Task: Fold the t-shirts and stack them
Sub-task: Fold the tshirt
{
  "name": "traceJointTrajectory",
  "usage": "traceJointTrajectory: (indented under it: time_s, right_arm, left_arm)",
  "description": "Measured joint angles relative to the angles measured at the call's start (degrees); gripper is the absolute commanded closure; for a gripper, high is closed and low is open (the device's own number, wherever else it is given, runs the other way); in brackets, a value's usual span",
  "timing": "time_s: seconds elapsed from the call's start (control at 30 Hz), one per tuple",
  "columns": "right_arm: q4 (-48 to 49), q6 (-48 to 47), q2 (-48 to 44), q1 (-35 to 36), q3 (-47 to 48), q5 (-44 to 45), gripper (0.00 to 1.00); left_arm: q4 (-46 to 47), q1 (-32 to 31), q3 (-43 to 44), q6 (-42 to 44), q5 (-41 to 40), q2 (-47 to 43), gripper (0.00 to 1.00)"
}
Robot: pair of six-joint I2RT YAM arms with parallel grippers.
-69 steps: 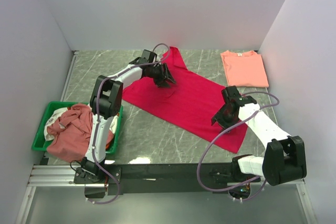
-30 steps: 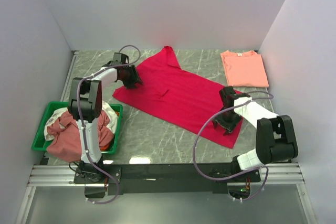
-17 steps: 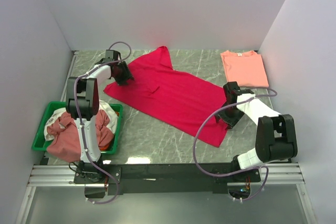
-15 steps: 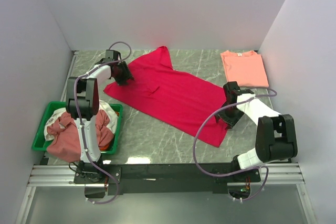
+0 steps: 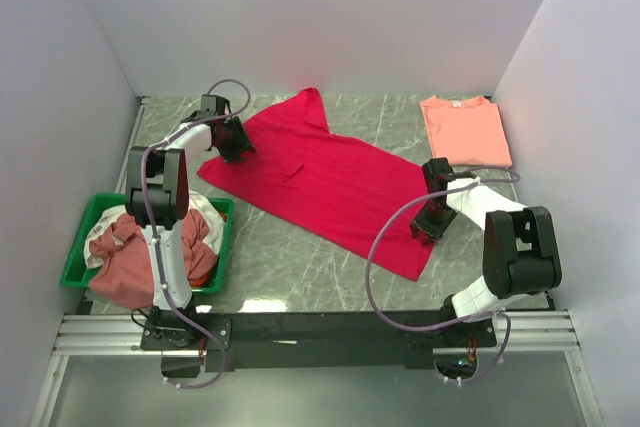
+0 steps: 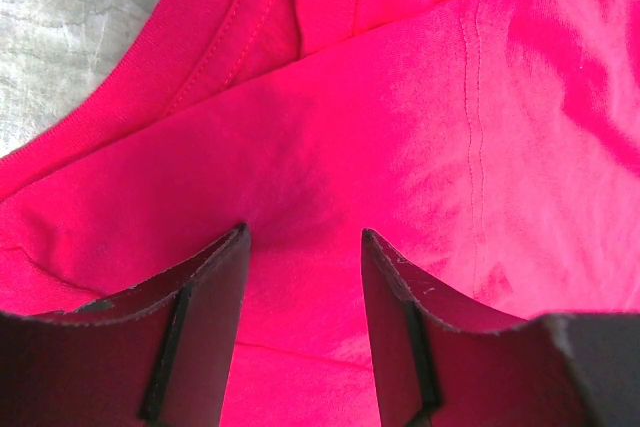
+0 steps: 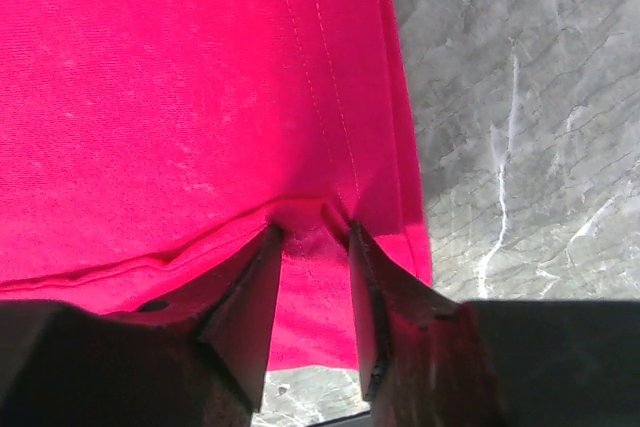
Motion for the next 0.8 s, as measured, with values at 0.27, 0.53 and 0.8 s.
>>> traceJointTrajectory:
  time_s: [0.27, 0.53, 0.8]
  right_arm:
    - [0.5, -0.2, -0.2, 0.0, 0.0, -0.2, 0.87]
    - [-1.8, 0.2, -3.6, 0.0, -0.1, 0.0, 0.81]
    - [-3.2, 0.2, -6.0, 0.0, -1.1, 0.0, 0.78]
  left_arm:
    - [0.0, 0.0, 0.0, 0.0, 0.0, 0.0, 0.45]
    - [0.0, 0.0, 0.0, 0.0, 0.0, 0.0, 0.45]
    - [0.1, 0.0, 0.0, 0.0, 0.0, 0.0, 0.45]
